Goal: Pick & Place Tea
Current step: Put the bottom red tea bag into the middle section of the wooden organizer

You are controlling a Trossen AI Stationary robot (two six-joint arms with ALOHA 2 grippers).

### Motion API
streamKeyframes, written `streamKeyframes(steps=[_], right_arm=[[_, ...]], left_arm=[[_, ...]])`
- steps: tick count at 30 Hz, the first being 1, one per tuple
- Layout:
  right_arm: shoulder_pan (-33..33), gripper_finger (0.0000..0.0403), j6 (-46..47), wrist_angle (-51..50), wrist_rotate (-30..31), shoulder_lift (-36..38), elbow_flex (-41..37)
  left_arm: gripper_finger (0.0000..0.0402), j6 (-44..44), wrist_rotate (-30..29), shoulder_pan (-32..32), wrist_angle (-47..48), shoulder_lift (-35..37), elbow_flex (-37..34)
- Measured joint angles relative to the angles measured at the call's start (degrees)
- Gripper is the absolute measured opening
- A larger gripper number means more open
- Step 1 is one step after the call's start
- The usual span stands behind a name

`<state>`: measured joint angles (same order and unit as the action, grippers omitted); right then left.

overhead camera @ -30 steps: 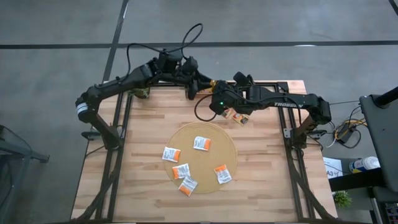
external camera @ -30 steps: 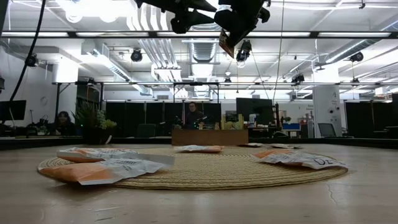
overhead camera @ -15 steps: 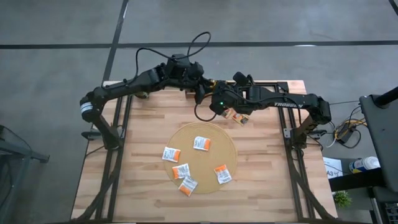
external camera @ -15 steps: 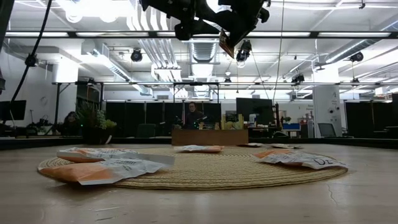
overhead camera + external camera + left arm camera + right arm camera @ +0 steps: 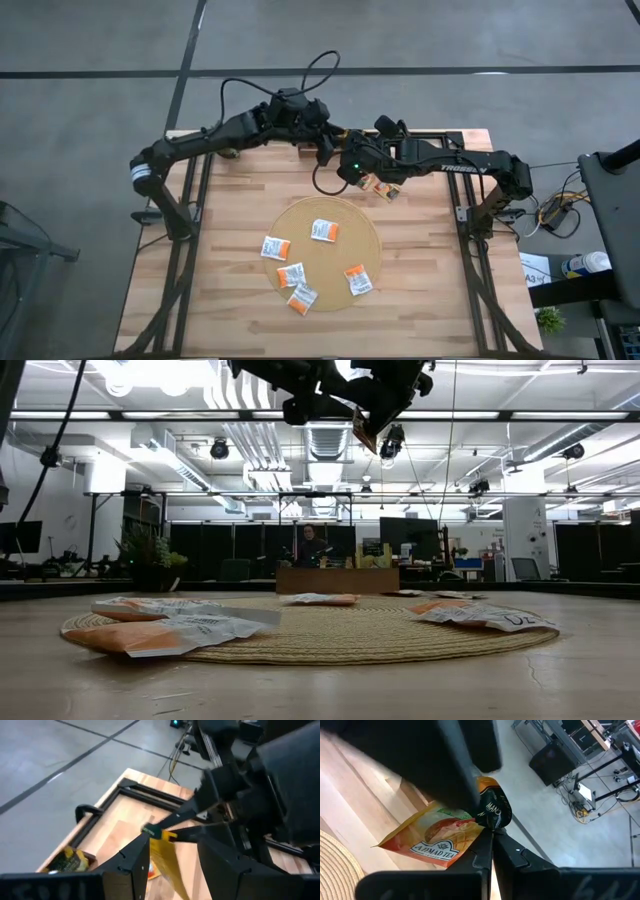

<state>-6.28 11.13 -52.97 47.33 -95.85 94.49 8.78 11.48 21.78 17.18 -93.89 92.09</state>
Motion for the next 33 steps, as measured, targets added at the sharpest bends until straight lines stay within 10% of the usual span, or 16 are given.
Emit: streamKeyframes(steps=[33], right_arm=[[0.0,0.0008,-8.83,2.6,-2.86,0.65,-0.12]], left_arm=[[0.0158,0.74,4.37,-0.04,0.85,0.0,0.04]])
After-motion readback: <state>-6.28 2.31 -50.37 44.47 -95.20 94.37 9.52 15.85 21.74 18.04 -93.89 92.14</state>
